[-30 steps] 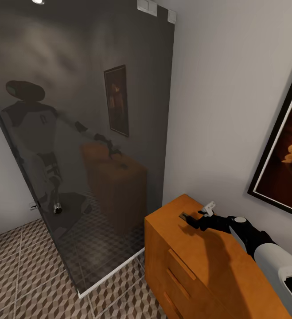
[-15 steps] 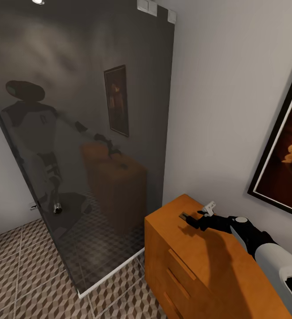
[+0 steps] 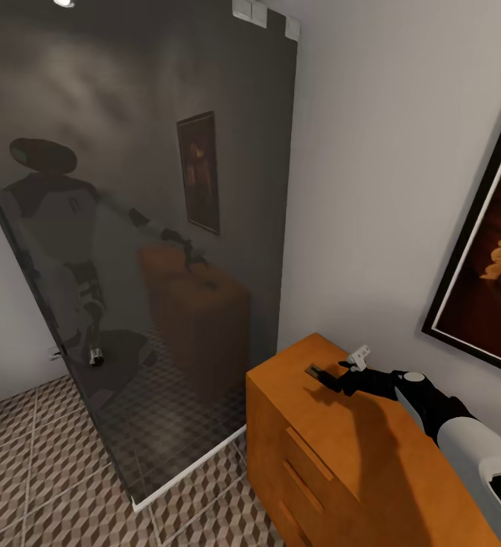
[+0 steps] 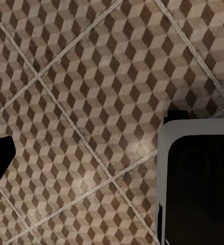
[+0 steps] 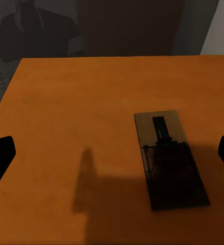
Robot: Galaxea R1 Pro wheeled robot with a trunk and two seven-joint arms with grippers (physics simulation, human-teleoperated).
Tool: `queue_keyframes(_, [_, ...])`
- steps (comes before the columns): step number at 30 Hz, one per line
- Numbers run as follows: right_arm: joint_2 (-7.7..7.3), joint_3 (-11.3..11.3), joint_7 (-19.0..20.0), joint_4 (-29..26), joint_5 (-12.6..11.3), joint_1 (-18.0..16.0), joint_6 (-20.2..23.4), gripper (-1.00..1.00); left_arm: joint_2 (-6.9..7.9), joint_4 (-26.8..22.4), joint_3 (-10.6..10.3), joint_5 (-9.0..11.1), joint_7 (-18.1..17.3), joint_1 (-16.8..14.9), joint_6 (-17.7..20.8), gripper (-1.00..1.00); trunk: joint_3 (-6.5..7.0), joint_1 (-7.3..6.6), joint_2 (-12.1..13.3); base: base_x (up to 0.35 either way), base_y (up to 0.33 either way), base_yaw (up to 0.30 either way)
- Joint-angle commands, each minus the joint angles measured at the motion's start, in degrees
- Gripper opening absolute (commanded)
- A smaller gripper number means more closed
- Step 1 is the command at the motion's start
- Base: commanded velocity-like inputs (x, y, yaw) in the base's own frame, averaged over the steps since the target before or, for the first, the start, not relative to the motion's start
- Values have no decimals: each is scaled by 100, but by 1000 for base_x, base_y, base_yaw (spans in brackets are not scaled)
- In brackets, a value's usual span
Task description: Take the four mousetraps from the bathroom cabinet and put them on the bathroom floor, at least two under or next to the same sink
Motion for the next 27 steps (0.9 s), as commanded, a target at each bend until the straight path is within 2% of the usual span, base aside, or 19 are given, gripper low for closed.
queue_keyframes(1, [-5,28,3,2,-10,-6,-20,100,-4,15,-35,17,4,-7,-26,100,-13,4,-13,0,-4,0])
queue_keyframes(27, [13,36,-8,7,-10,-6,-16,100,-4,15,-28,17,4,-7,-26,100,-13,4,-13,12,-8,0])
